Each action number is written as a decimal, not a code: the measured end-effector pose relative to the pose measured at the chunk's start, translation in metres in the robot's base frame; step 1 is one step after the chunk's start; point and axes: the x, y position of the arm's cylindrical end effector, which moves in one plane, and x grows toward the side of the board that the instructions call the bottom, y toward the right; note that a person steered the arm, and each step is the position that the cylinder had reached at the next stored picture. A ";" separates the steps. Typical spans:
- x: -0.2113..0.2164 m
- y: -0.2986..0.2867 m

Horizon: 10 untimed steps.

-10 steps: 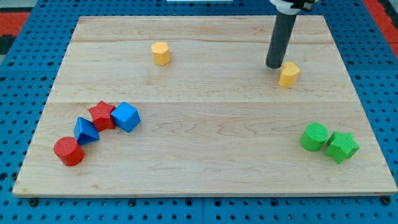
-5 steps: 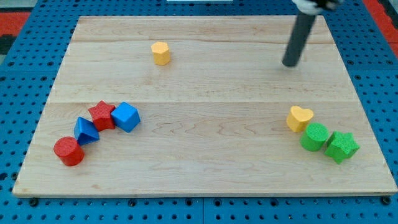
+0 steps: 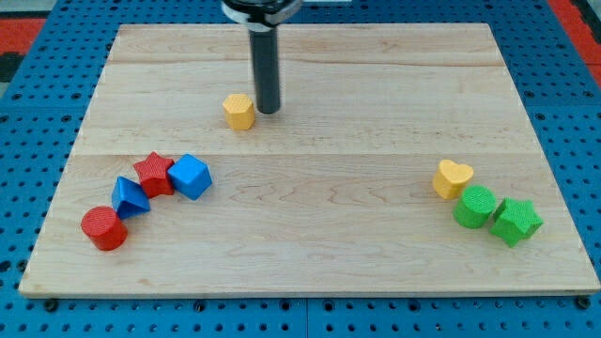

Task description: Move the yellow blocks to the green blocks

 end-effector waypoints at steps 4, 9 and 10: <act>0.071 0.056; 0.181 0.177; 0.181 0.171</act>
